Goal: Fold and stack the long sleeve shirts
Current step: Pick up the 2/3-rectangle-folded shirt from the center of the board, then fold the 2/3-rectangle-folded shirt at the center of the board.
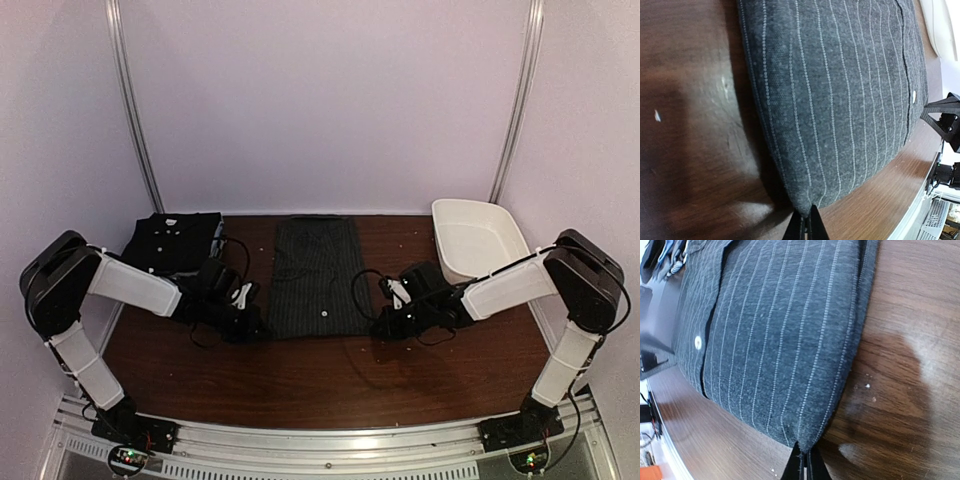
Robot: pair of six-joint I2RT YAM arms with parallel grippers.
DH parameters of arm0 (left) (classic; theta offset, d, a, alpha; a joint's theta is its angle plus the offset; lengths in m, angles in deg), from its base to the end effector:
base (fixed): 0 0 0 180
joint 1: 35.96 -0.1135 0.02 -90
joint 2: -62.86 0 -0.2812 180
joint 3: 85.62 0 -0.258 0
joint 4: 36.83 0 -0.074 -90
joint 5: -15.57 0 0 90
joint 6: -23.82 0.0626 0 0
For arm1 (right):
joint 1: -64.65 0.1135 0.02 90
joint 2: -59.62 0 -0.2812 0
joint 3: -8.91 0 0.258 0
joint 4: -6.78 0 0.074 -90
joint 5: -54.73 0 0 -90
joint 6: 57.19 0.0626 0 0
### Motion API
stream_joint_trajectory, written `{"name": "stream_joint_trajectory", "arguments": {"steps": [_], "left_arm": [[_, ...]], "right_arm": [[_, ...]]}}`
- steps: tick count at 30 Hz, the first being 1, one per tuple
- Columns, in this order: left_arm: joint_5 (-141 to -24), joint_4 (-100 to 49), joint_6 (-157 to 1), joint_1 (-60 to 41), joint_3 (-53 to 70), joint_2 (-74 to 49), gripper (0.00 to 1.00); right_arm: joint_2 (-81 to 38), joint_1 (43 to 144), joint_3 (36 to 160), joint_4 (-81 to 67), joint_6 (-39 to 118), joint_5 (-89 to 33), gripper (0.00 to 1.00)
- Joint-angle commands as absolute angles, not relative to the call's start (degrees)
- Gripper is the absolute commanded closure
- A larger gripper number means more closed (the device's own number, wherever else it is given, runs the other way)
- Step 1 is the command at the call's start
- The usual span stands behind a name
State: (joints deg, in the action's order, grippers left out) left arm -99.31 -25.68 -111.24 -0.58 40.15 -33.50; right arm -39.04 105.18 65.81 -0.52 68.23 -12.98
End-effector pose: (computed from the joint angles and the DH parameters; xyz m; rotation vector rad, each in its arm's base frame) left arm 0.2462 -0.2072 0.1151 -0.0312 2.7423 -1.0469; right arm 0.2439 0.2398 0.1200 -0.3102 2.6163 1.0116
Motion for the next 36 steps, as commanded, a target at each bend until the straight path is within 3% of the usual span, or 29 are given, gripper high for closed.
{"name": "stream_joint_trajectory", "arguments": {"steps": [1,9,22,30,36], "left_arm": [[-98.97,-23.87,-111.34,1.02,39.68,-31.23,1.0],[-95.42,-19.37,-115.15,5.11,45.86,-22.43,1.0],[-83.18,-12.65,-127.41,21.02,56.34,-1.73,1.0],[-78.06,-6.16,-127.28,23.34,50.52,4.64,1.0],[-79.33,-1.15,-120.12,18.26,38.41,-3.14,1.0]], "right_arm": [[-36.37,106.24,62.9,0.91,68.64,-13.06,1.0],[-28.12,110.66,55.81,1.24,70.95,-15.41,1.0],[-8.36,126.67,44.21,-0.37,82.74,-27.54,1.0],[-5.22,130.39,52.1,-9.08,81.42,-32.05,1.0],[-9.22,124.97,64.45,-14.64,74.96,-32.22,1.0]]}}
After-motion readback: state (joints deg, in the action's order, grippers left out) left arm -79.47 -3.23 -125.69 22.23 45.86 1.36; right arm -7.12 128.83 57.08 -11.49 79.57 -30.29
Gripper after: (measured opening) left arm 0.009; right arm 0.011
